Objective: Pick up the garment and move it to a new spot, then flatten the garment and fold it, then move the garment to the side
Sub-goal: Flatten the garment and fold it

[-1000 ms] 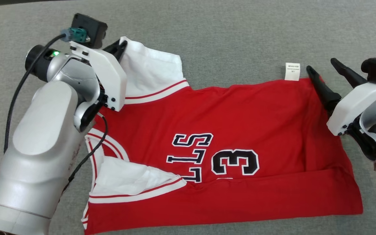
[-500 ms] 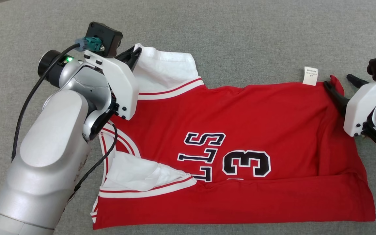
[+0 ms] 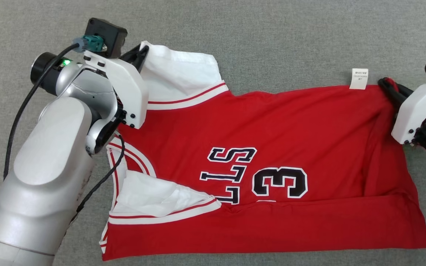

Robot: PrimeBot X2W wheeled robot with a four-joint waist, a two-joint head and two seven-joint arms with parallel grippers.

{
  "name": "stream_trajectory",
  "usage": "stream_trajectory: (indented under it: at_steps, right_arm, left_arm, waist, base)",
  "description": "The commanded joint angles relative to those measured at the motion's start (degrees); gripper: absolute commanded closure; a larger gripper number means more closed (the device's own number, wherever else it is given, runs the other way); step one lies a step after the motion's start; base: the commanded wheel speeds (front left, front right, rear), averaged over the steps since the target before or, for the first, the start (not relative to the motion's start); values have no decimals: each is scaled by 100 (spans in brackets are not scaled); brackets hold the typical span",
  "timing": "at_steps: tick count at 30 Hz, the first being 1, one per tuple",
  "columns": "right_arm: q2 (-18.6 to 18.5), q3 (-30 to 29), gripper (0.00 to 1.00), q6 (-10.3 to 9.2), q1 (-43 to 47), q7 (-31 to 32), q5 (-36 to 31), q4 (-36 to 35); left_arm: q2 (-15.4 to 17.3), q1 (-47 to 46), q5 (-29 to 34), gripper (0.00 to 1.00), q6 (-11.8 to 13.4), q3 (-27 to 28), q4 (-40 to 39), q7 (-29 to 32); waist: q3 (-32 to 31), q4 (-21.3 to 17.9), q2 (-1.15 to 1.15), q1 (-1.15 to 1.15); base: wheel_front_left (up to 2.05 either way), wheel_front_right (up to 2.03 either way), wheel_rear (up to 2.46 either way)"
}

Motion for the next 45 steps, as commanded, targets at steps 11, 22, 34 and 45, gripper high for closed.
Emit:
stream_trajectory:
  at_steps: [11, 22, 34, 45]
  right_arm:
    - [223, -740, 100, -17, -351, -392, 874, 703]
    - [256, -611, 100, -16, -485, -1192, 843, 507]
    - [-209, -212, 100, -16, 510, -2220, 1411, -112]
    - [-556, -21, 100, -16, 1325, -2395, 1979, -472]
  left_arm:
    - [100, -309, 207, 100, 471, 226, 534, -667]
    - [-208, -617, 73, 100, 422, 265, 1158, -1401]
    - [98, 315, -182, 100, 174, 191, 450, -1405]
    - [726, 1654, -312, 100, 184, -35, -1269, -641]
  waist:
    - [77, -11, 0, 0]
    - [95, 22, 0, 0]
    - [-470, 230, 0, 0]
    - [-998, 372, 0, 0]
  base:
    - [0, 0, 0]
    - [0, 0, 0]
    - [0, 0, 0]
    - [0, 0, 0]
